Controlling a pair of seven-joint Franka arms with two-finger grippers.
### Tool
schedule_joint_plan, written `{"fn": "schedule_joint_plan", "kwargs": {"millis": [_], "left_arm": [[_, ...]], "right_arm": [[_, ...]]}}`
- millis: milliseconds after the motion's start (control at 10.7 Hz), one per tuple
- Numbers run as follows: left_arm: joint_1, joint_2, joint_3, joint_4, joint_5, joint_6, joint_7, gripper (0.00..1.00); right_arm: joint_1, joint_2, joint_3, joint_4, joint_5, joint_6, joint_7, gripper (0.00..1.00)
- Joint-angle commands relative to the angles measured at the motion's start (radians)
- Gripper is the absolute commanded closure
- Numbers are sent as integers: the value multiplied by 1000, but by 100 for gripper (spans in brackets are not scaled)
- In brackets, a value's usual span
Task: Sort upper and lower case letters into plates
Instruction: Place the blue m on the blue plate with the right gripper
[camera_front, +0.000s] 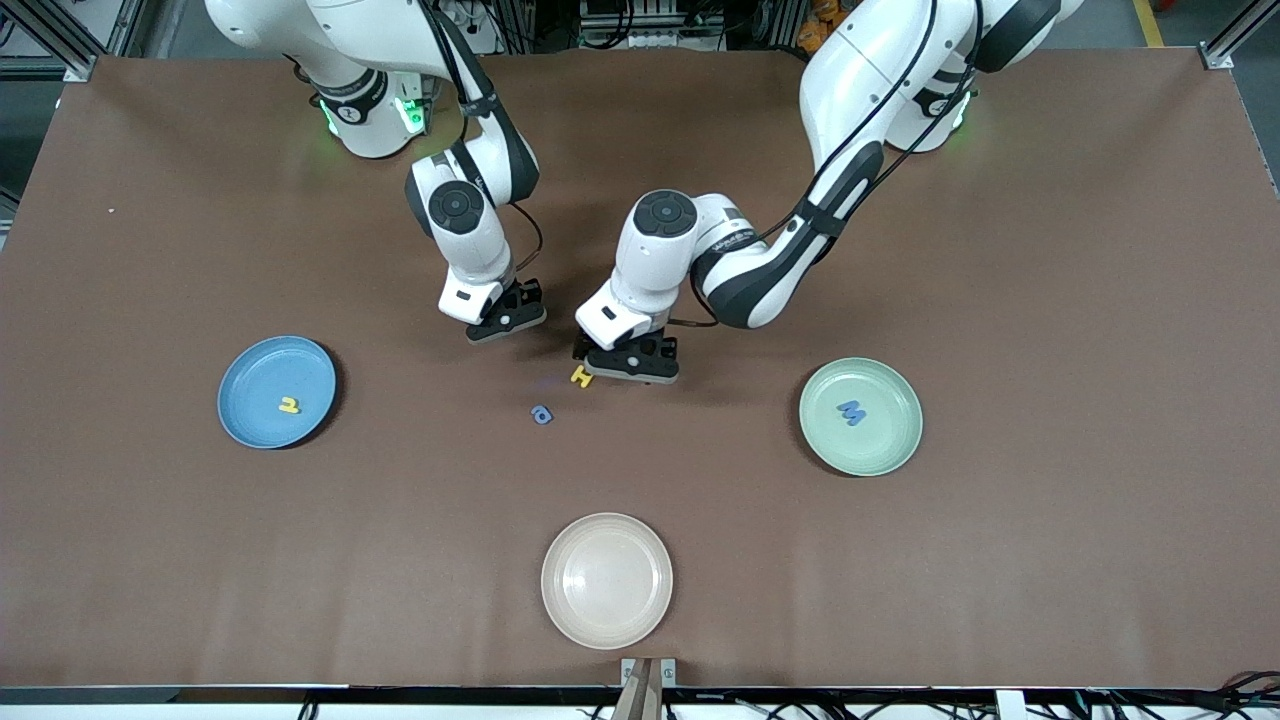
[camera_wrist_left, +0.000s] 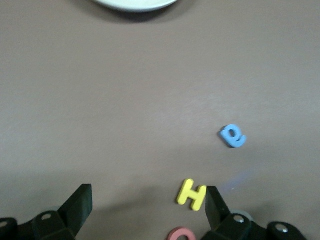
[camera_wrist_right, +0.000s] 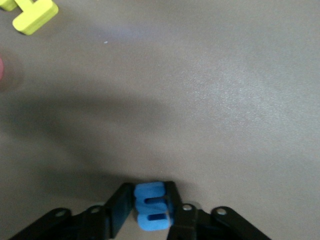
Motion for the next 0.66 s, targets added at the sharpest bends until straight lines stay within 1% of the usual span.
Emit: {"fn": "schedule_joint_plan", "kwargs": {"millis": [0,188,281,469,563], "left_arm": [[20,7,-3,-37,53,93,161,0],[38,-4,-2,-95,58,99,400,0],[47,-13,-3,-133,58,99,450,0],[41,-19,-11,-175,58,98,453,0],[43,-21,-28,-198,59,95,450,0]], "right_arm": [[-1,-5,4,-23,18,11,-18,100],[-7,-50,-2,-23,18,-28,-19,100],[-24,-83,-11,-20,18,-80,-21,100],[-79,-136,-45,-6,15,-153,-44,100],[-119,-131,-86,12,14,-168,-121,100]]}}
